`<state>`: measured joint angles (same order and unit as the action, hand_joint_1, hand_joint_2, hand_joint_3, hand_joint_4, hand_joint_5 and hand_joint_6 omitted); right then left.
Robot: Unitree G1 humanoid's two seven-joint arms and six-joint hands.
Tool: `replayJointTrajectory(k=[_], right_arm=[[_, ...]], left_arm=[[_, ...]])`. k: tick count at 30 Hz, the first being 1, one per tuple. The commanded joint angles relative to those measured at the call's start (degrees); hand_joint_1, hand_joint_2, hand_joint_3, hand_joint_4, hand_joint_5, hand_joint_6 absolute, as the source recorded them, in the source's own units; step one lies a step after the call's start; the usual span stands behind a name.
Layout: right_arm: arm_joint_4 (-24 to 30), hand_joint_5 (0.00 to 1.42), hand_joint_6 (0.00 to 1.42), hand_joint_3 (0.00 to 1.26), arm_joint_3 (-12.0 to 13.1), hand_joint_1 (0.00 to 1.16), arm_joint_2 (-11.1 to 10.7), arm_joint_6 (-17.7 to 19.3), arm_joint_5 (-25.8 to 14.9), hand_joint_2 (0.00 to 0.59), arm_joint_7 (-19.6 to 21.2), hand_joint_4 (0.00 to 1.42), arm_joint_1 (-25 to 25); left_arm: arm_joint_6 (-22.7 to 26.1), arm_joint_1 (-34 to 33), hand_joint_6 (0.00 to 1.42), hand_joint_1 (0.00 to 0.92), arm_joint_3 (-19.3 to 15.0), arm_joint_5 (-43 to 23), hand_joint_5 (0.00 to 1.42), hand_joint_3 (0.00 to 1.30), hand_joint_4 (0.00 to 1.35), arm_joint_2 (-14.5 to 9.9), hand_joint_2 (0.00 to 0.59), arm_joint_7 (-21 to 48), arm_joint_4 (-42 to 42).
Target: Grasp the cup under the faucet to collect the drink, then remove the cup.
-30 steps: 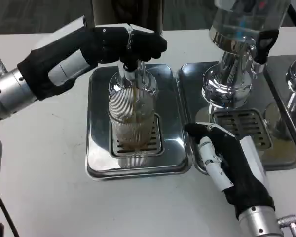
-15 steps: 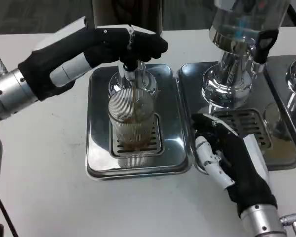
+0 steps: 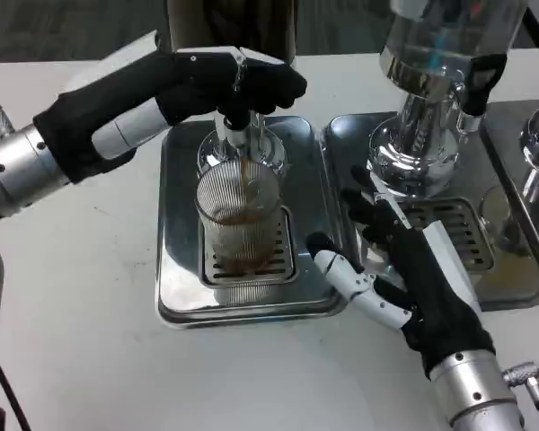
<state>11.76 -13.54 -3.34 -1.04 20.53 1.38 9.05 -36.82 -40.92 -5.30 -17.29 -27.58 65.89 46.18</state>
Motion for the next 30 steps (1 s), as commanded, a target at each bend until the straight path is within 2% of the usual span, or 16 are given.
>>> replayJointTrajectory(k=[1,7,13,21,30], right_arm=[[0.5,0.09,0.10,0.01,-0.2,0.48,-0.4,-1.4,0.2,0.248,-1.0,0.07,-1.3],[-1.0,0.03,0.05,0.00,-0.9,0.49,-0.6,-3.2,1.0,0.243,-2.2,0.01,-3.7],[-4.0,0.00,0.04,0.00,-1.9,0.49,-0.6,-4.3,1.4,0.243,-2.3,0.00,-6.7],[-7.3,0.00,0.00,0.00,-2.9,0.49,-0.5,-4.8,1.1,0.240,-2.3,0.00,-9.9],[-10.8,0.00,0.00,0.00,-2.7,0.47,-0.2,-4.4,0.5,0.241,-2.1,0.00,-12.8]], left_arm=[[-0.1,2.0,0.27,0.000,1.6,1.9,0.24,0.34,0.25,-0.2,0.071,1.3,-0.2],[-0.3,1.8,0.27,0.000,1.7,2.0,0.24,0.34,0.25,-0.4,0.071,1.2,0.0],[-0.7,2.0,0.27,0.000,1.8,1.9,0.24,0.34,0.25,-0.5,0.073,1.0,0.0],[-1.1,2.4,0.27,0.000,1.9,1.8,0.24,0.34,0.25,-0.7,0.077,0.9,-0.1],[-1.2,2.6,0.27,0.000,1.9,1.6,0.24,0.35,0.26,-0.8,0.079,0.9,-0.5]])
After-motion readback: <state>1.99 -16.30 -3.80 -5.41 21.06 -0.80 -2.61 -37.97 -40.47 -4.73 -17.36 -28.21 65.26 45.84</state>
